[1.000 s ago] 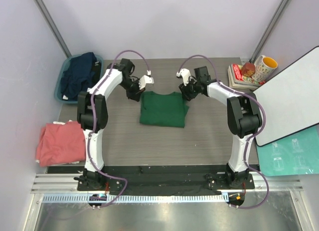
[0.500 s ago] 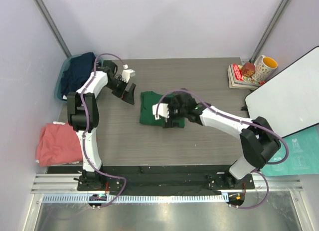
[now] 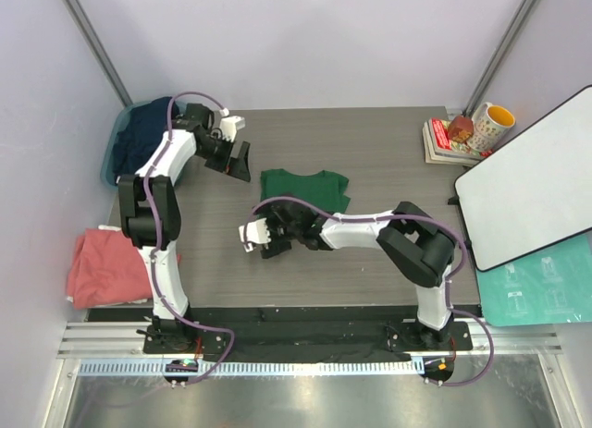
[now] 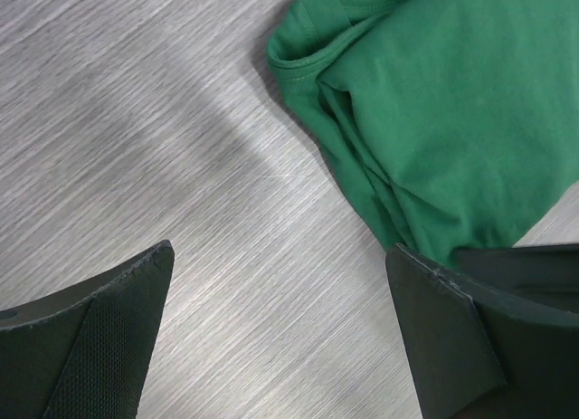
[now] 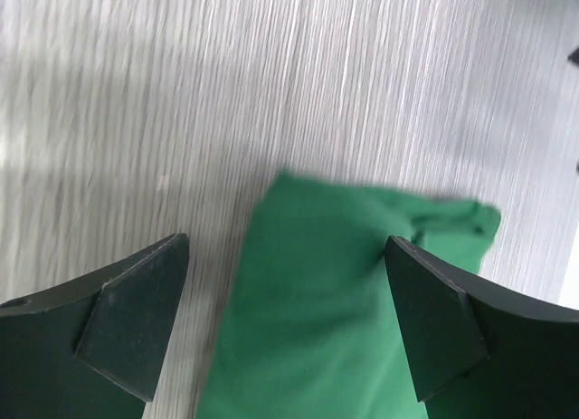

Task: Fold and stack the t-shirts
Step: Put the neatly folded tshirt into the corner of the board with the left arm

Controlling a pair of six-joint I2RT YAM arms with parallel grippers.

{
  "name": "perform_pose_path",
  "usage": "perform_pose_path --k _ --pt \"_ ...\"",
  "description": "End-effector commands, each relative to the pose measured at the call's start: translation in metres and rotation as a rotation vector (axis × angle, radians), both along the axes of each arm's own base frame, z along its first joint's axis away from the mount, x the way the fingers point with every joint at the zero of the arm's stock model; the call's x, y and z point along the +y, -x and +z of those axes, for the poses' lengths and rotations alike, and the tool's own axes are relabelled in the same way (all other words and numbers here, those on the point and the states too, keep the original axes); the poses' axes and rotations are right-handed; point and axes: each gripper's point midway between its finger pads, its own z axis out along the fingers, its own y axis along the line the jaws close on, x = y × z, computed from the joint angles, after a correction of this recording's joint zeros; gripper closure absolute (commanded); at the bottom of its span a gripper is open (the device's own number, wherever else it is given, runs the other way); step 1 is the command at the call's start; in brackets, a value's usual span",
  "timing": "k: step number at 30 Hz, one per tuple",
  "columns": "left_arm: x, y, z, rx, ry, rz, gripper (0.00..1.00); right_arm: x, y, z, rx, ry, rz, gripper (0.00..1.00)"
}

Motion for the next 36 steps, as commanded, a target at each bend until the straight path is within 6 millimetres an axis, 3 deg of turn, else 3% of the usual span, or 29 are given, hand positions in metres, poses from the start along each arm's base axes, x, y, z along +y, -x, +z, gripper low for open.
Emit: perform_pose_path --k 1,6,10,18,24,27,36 --pt "0.003 -0.004 0.021 -0.052 0.04 0.034 0.0 0.034 -0.021 0.019 -0.075 -0.108 -0.043 0.05" --pt "0.004 0.002 0.017 -0.013 0.071 0.025 0.0 0.038 -0.029 0.013 -0.076 -0.105 -0.077 0.11" --pt "0.005 0.004 0.016 -0.002 0.064 -0.002 0.0 0.035 -0.026 0.018 -0.072 -0.103 -0.085 0.38" --pt "-0.016 -0.005 0.012 0.077 0.212 0.049 0.0 0.024 -0.018 0.035 -0.077 -0.108 -0.094 0.62" --pt "-0.031 -0.021 0.005 0.173 0.302 0.125 0.0 0.017 -0.023 0.052 -0.125 -0.119 -0.113 0.89" --pt "-0.037 -0.026 -0.003 0.228 0.333 0.158 0.0 0.017 -0.026 0.061 -0.138 -0.136 -0.13 0.95" --pt "-0.063 -0.024 -0.022 0.396 0.427 0.22 0.0 0.011 -0.042 0.074 -0.215 -0.134 -0.176 0.98"
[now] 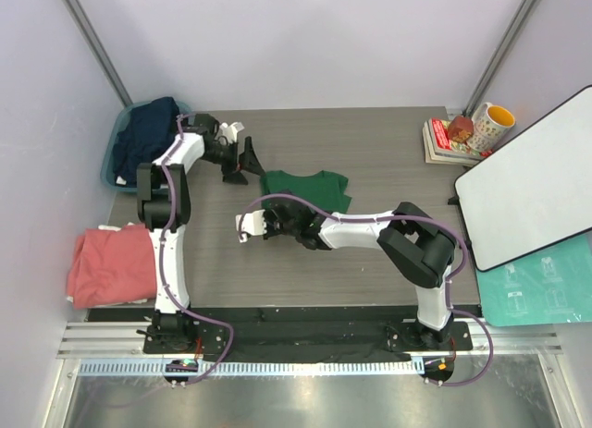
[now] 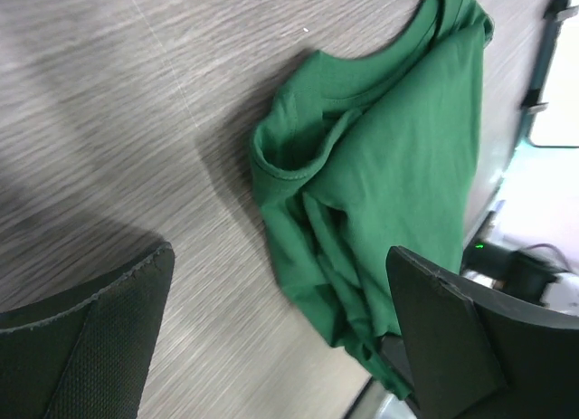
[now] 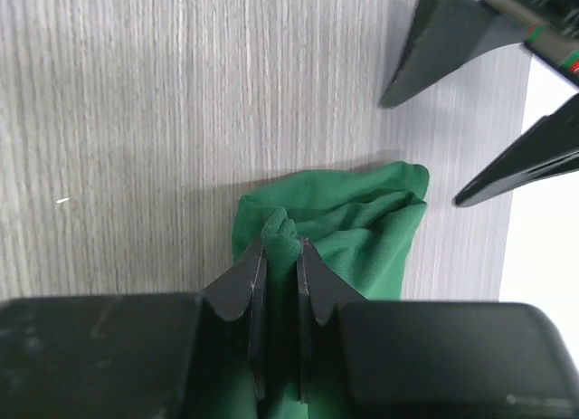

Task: Fold and stack the t-shirts
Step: Put the neatly folded tshirt into the corner of the board with the left arm

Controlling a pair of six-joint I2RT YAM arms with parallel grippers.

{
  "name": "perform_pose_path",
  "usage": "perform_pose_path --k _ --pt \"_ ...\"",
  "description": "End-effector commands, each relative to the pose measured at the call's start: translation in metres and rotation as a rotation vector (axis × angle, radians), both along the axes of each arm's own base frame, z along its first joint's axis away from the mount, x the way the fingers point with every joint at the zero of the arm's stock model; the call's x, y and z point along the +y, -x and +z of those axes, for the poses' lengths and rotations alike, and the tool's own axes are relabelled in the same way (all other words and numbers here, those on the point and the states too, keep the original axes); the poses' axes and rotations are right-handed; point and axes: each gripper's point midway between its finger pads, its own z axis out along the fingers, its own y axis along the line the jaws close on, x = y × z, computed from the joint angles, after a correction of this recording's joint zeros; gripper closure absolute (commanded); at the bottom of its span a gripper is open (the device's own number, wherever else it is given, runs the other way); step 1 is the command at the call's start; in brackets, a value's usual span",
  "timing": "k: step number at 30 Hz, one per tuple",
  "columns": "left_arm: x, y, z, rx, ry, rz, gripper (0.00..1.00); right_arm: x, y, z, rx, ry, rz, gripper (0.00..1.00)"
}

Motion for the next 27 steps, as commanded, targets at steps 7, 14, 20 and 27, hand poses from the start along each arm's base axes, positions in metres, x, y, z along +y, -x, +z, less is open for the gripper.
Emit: perform_pose_path --k 7,14,20,27 --pt "-0.037 0.009 0.017 0.053 0.083 -0.004 0.0 -0.002 -0.028 0.074 -0.184 -0.109 -0.067 0.99" --pt "-0.037 0.03 0.014 0.094 0.067 -0.022 0.0 -0.004 -0.031 0.092 -0.225 -0.122 -0.062 0.99" --pt "-0.034 0.043 0.018 0.125 0.041 -0.046 0.0 -0.006 -0.031 0.093 -0.232 -0.124 -0.058 0.99" --pt "-0.048 0.047 0.02 0.15 0.066 -0.054 0.0 -0.006 -0.03 0.092 -0.236 -0.121 -0.051 0.99"
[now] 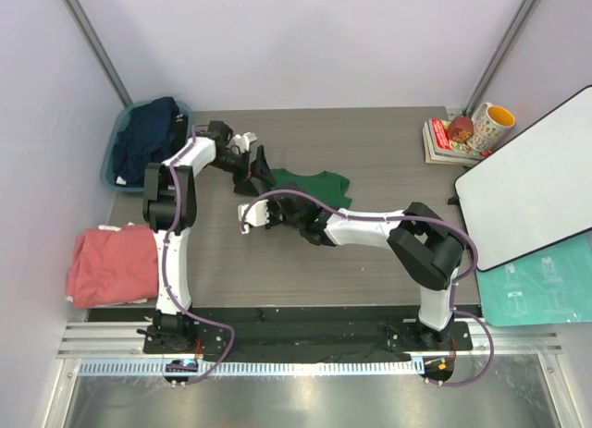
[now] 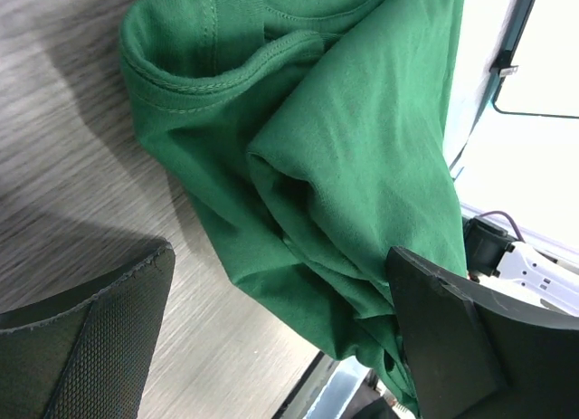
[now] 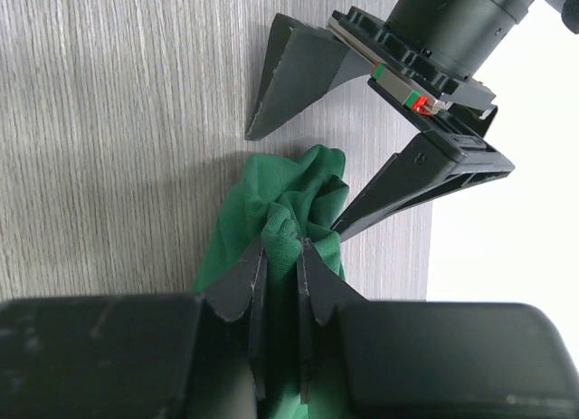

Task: Fold and stack the t-shirts
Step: Put the neatly folded tshirt into the corner of the board with the left arm

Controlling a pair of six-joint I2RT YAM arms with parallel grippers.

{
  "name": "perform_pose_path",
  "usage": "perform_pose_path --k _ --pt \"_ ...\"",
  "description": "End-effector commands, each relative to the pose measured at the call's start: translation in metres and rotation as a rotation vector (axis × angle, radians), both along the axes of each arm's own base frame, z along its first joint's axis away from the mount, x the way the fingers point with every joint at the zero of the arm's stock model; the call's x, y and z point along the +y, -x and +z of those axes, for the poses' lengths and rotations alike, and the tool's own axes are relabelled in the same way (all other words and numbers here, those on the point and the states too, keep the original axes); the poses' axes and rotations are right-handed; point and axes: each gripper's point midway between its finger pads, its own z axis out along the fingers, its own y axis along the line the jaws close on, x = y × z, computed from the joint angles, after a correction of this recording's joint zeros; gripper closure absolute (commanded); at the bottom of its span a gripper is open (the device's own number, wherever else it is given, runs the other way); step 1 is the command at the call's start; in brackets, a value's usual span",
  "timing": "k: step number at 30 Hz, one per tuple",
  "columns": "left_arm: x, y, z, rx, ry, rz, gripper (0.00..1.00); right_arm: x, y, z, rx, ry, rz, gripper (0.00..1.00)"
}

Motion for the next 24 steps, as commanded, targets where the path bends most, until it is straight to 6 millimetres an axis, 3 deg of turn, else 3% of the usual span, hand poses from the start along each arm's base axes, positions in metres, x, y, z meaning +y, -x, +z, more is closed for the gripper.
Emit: perform_pose_path --k 1,7,16,19,20,22,23,24 --pt "-0.015 0.006 0.025 -0.013 0.022 -0.019 0.0 0.005 -0.007 0.053 -0.103 -0.101 -0.003 0.99" --pt "-0.032 0.008 0.03 -0.019 0.039 -0.034 0.0 0.004 -0.008 0.053 -0.109 -0.098 0.002 0.99" --pt "-0.042 0.009 0.033 -0.009 0.047 -0.035 0.01 0.002 -0.008 0.052 -0.109 -0.095 0.003 0.99" --pt "-0.045 0.009 0.032 -0.005 0.063 -0.04 0.2 0.0 -0.007 0.051 -0.109 -0.093 0.003 0.99" --pt "-0.046 0.009 0.029 0.005 0.073 -0.041 0.4 0.0 -0.007 0.051 -0.107 -0.09 0.005 0.99" --pt "-0.049 0.009 0.028 0.034 0.091 -0.034 0.68 0.0 -0.006 0.051 -0.107 -0.092 0.005 0.98" --pt "-0.05 0.01 0.026 0.049 0.1 -0.033 0.92 -0.001 -0.006 0.051 -0.111 -0.093 0.004 0.98" --pt "-0.05 0.011 0.021 0.073 0.1 -0.03 1.0 -0.001 -0.007 0.052 -0.12 -0.101 0.001 0.91"
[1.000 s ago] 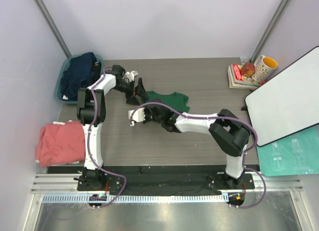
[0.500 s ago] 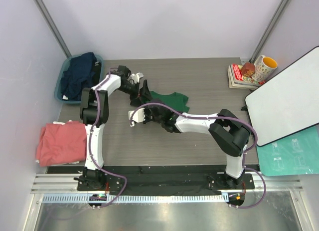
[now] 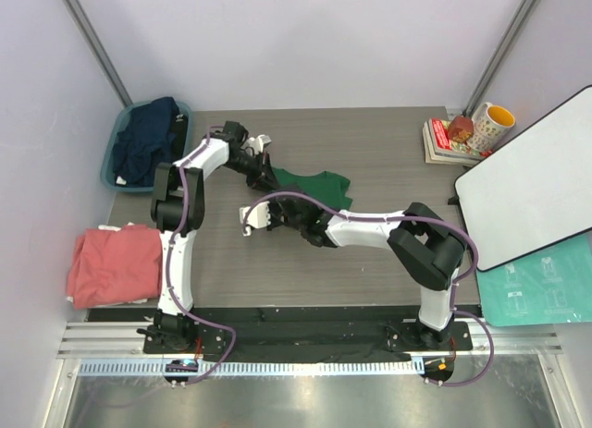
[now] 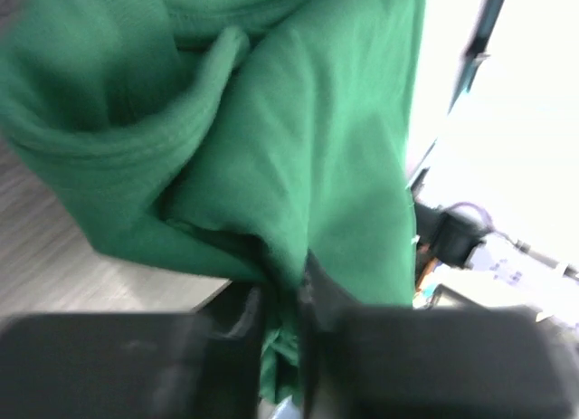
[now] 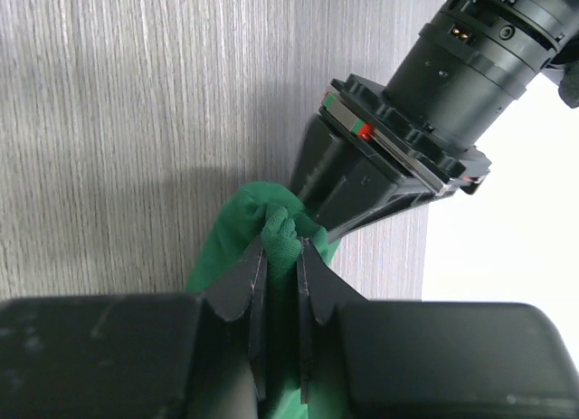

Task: Fold and stack the t-shirts
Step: Put the neatly folded tshirt into the corner of the board with the left arm

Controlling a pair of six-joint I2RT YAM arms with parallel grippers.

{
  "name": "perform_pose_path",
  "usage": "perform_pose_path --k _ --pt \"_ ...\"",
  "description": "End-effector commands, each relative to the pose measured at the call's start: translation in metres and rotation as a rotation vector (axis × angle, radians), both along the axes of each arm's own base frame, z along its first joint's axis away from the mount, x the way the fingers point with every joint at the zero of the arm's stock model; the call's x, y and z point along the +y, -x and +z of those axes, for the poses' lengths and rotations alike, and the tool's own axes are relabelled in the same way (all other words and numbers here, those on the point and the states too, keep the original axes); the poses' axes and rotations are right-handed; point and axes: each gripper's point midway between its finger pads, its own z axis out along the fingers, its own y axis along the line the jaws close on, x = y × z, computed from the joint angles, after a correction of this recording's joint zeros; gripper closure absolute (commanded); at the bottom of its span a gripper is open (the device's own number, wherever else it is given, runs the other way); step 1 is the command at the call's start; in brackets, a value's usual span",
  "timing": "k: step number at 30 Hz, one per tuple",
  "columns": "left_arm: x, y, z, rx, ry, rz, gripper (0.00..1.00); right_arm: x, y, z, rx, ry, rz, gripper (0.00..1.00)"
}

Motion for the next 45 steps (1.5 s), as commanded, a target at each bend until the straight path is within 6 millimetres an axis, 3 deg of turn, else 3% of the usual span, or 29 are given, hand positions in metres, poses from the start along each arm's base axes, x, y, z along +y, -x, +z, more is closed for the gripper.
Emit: perform_pose_path --k 1,7,9,13,15,17,18,23,28,35,37,45 --pt "-0.01 -0.004 0.012 0.02 0.069 -0.002 1.0 0.002 -0.004 0.054 -0.103 -0.114 -0.001 0.7" --pt "-0.006 0.0 0.015 -0.015 0.044 -0.037 1.0 -0.003 0.0 0.052 -0.095 -0.105 0.002 0.09" --pt "-0.003 0.006 0.017 -0.013 0.037 -0.066 1.0 -0.008 0.002 0.05 -0.06 -0.105 0.006 0.01" --pt "0.003 0.012 0.025 -0.037 0.01 -0.11 1.0 -0.019 0.001 0.064 0.049 -0.167 -0.04 0.0" --pt "0.008 0.016 0.028 -0.056 -0.005 -0.142 1.0 -0.034 -0.003 0.075 0.105 -0.197 -0.084 0.0" --pt "0.015 0.023 0.035 -0.051 -0.03 -0.162 1.0 -0.043 0.006 0.071 0.212 -0.212 -0.091 0.0" --pt "0.018 0.024 0.036 -0.079 -0.035 -0.19 1.0 -0.048 0.007 0.085 0.217 -0.242 -0.089 0.0" --pt "0.046 0.042 0.042 -0.064 -0.106 -0.233 1.0 -0.085 0.025 0.079 0.323 -0.224 -0.103 0.0" --pt "0.074 0.042 0.043 -0.115 -0.194 -0.242 1.0 -0.109 0.039 0.07 0.341 -0.192 -0.107 0.0" --pt "0.115 0.046 0.068 -0.167 -0.281 -0.257 1.0 -0.141 0.034 0.058 0.296 -0.121 -0.147 0.0" --pt "0.129 0.057 0.07 -0.148 -0.328 -0.271 1.0 -0.148 0.029 0.058 0.271 -0.109 -0.159 0.0" --pt "0.191 0.114 0.108 -0.174 -0.442 -0.31 1.0 -0.158 0.02 0.059 0.216 -0.085 -0.15 0.0"
